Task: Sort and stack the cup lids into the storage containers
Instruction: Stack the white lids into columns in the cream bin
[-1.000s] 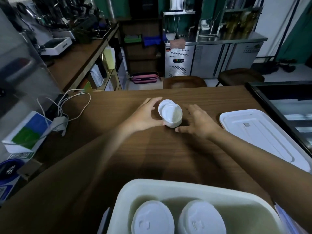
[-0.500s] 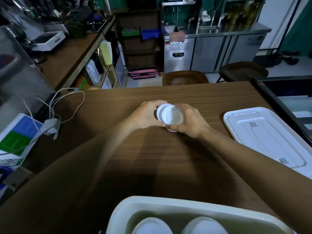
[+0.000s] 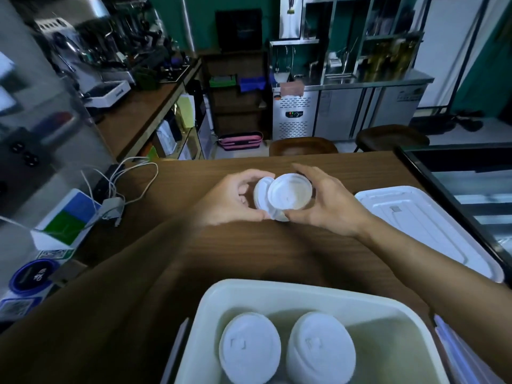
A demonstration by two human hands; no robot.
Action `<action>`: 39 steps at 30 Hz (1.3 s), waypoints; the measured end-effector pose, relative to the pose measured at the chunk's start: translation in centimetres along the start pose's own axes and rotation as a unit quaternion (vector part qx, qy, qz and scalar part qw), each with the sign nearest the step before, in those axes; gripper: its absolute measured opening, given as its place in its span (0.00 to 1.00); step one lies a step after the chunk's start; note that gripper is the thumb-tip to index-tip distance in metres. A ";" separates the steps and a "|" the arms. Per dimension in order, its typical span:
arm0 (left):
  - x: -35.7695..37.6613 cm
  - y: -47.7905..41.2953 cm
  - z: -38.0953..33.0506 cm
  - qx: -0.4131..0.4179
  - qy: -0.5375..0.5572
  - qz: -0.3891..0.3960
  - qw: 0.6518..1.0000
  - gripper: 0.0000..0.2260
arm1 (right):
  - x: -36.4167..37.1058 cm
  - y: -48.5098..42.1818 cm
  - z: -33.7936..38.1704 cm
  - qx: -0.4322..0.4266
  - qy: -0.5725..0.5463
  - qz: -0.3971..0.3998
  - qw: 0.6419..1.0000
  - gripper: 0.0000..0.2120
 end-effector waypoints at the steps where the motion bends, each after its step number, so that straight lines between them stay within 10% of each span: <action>1: 0.1 0.9 -1.2 0.006 -0.003 0.004 1.000 0.31 | -0.3 1.3 0.9 -0.008 -0.006 0.001 1.000 0.50; 9: 3.6 6.9 -7.6 0.029 -0.051 0.049 0.997 0.30 | -0.6 10.2 6.2 -0.065 -0.028 0.014 0.997 0.34; 26: 9.0 13.7 -12.5 0.049 -0.285 0.113 0.951 0.38 | 1.9 17.8 7.7 -0.107 -0.188 0.041 0.976 0.31; 39: 10.3 16.0 -9.0 0.006 -0.376 0.141 0.916 0.31 | 3.6 20.1 8.9 -0.017 0.257 0.193 0.947 0.38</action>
Point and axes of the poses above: each hand's wrist, its own y-axis away from the middle knuckle, its own x-axis out of the palm, z = x × y, the point moved 9 cm from there along -y, towards the middle knuckle, and after that the axes turned 9 degrees about z, right-handed, at the moved point
